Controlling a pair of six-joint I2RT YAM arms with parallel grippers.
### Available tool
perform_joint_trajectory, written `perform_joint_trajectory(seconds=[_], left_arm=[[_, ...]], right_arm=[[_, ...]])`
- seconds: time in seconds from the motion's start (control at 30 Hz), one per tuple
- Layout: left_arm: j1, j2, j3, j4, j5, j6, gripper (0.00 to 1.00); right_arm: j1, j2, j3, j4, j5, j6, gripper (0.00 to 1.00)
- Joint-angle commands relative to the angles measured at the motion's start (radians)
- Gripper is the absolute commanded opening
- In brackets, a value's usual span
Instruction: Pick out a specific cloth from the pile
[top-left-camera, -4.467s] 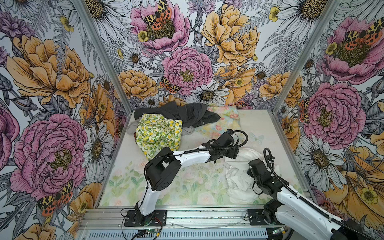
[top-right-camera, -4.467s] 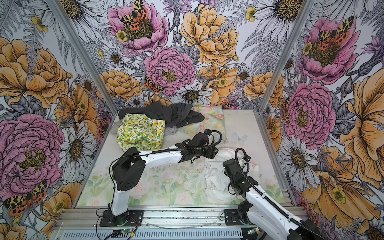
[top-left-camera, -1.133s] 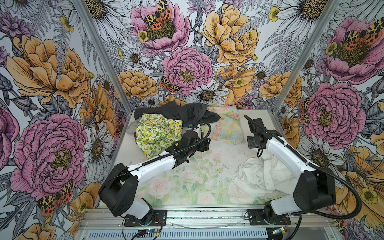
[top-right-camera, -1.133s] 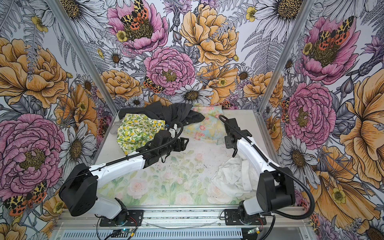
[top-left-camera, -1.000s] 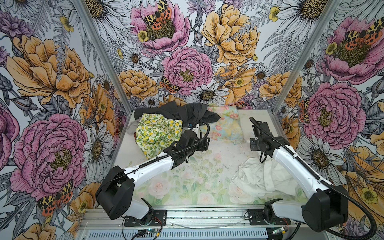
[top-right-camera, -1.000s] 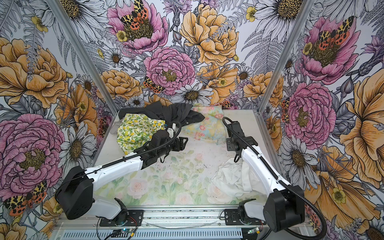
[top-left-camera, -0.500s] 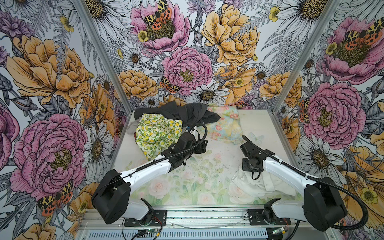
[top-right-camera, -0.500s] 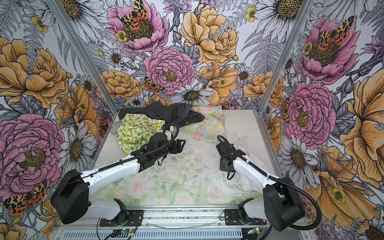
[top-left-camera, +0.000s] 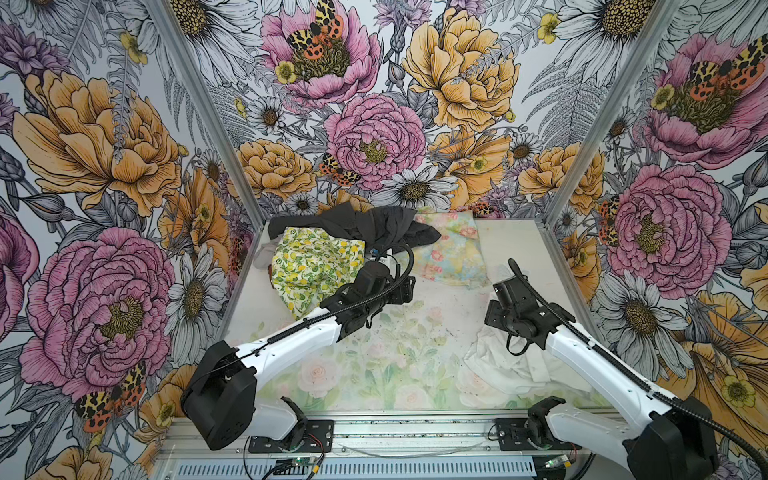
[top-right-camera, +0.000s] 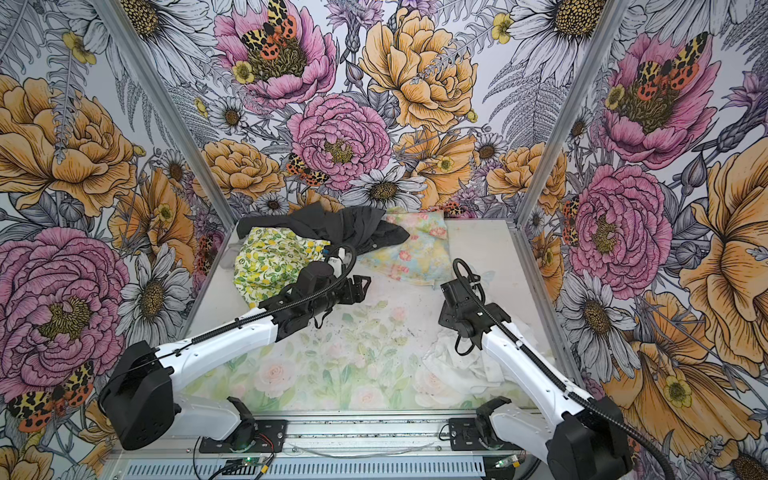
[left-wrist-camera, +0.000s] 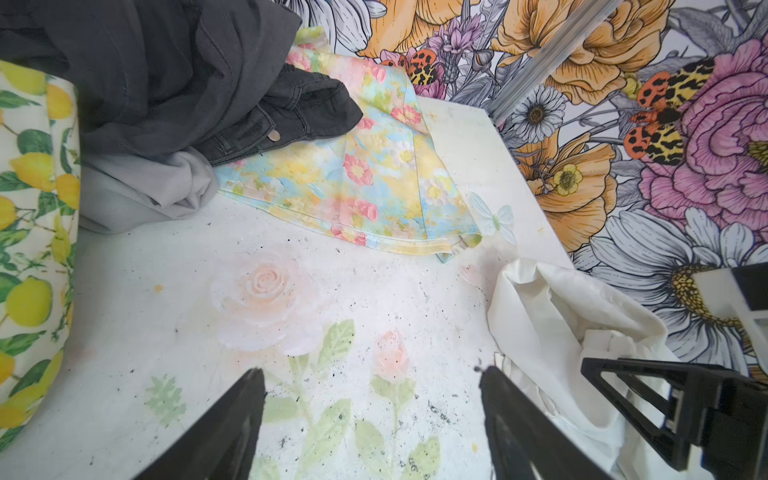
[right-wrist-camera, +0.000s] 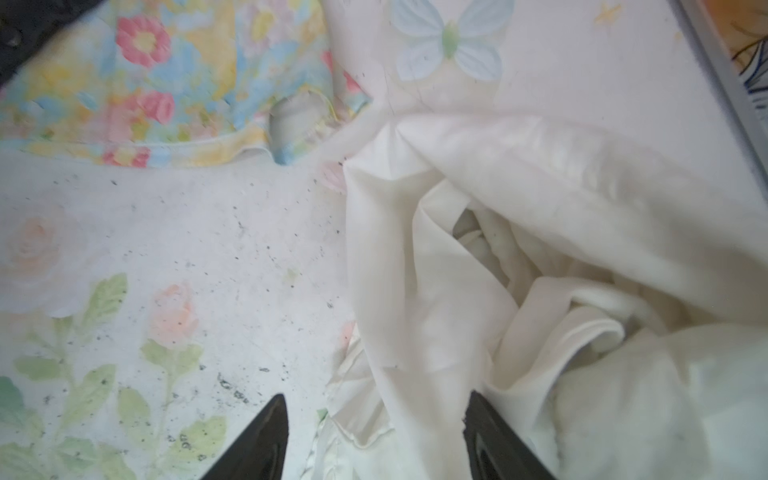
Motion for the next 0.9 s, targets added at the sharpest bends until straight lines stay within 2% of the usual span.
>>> perform_joint_trajectory(seconds=[0.0, 0.03, 0.1, 0.2, 0.27, 0.4, 0.53, 0.67, 0.8, 0.87], left_arm=[[0.017, -0.077, 0.052, -0.090, -0.071, 0.065, 0.95], [0.025, -0.097, 0.065, -0.117, -0.079, 0.084, 0.99], [0.050, -0.133, 0.088, -0.170, -0.118, 0.121, 0.99], [0.125, -0.196, 0.111, -0.231, -0.138, 0.165, 0.99], [0.207, -0.236, 0.102, -0.244, -0.142, 0.176, 0.99], [0.406, -0.285, 0.028, -0.196, -0.168, 0.236, 0.99], [0.564, -0.288, -0.157, 0.045, -0.167, 0.358, 0.99], [0.619, -0.219, -0.330, 0.285, -0.206, 0.401, 0.99], [0.647, -0.081, -0.383, 0.435, -0.136, 0.418, 0.99], [0.669, -0.041, -0.425, 0.551, -0.102, 0.416, 0.99]], right_arm=[[-0.001, -0.037, 0.079, 0.018, 0.048, -0.051, 0.78], [-0.001, -0.046, 0.097, 0.028, 0.064, -0.080, 0.82], [-0.019, -0.067, 0.128, 0.056, 0.098, -0.142, 0.90], [-0.084, -0.109, 0.122, 0.165, 0.080, -0.246, 0.99], [-0.131, -0.134, 0.089, 0.256, 0.062, -0.300, 1.00], [-0.197, -0.169, -0.055, 0.498, 0.100, -0.410, 1.00], [-0.211, -0.150, -0.225, 0.754, 0.148, -0.519, 1.00], [-0.228, -0.060, -0.410, 1.094, 0.170, -0.611, 1.00], [-0.239, 0.096, -0.505, 1.406, 0.153, -0.684, 1.00], [-0.251, 0.179, -0.514, 1.498, 0.139, -0.696, 1.00]])
